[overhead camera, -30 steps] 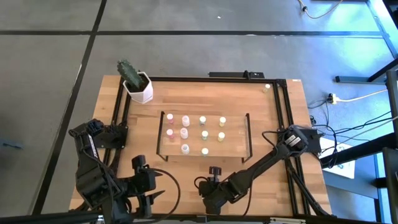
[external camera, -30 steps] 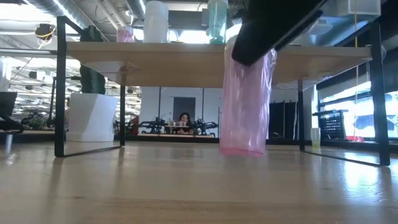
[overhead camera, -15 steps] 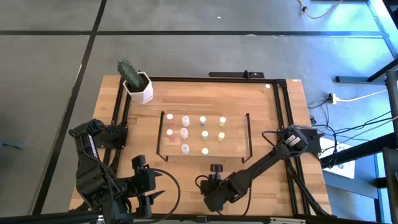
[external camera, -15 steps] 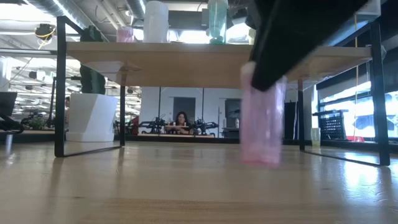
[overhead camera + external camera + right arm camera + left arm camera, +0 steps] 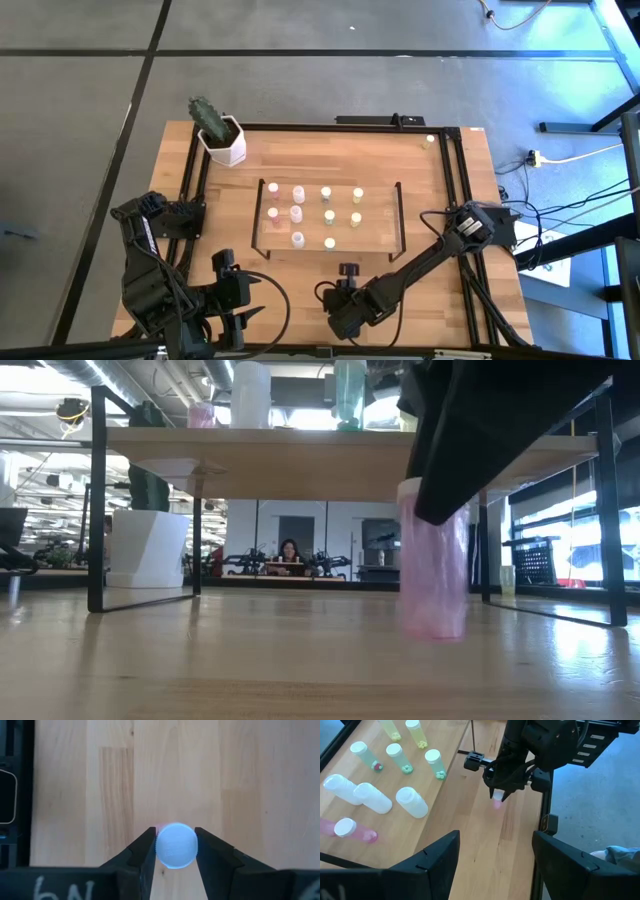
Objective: Pick and place medicine bottles onto shelf by color
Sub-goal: Put the pink pill bottle on the shelf aligned with the other pink pill bottles
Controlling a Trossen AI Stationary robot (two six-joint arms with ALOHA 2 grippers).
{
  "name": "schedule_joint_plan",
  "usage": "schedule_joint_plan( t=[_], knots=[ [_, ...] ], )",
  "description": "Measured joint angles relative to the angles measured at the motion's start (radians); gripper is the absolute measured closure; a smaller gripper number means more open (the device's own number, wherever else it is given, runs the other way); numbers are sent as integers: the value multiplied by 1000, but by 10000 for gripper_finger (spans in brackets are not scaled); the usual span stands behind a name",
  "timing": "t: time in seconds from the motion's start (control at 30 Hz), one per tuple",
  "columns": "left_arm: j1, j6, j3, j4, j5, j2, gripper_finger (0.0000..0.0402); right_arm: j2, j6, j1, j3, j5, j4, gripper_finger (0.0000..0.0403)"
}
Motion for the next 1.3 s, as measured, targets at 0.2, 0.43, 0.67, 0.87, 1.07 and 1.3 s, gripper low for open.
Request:
schedule_joint_plan(
  t=[0.2,0.43,0.67,0.87,1.07,1.3],
  knots=[
    [0,0,0,0,0,0,159,0,39,-2,0,-18,0,268],
    [0,0,0,0,0,0,159,0,41,-3,0,-17,0,262],
    [0,0,0,0,0,0,159,0,36,-3,0,-16,0,261],
    [0,0,0,0,-15,0,159,0,25,-3,0,-9,0,260],
    [0,0,0,0,-15,0,159,0,15,-3,0,-10,0,276],
    [0,0,0,0,-15,0,159,1,12,-3,0,-9,1,263]
  ],
)
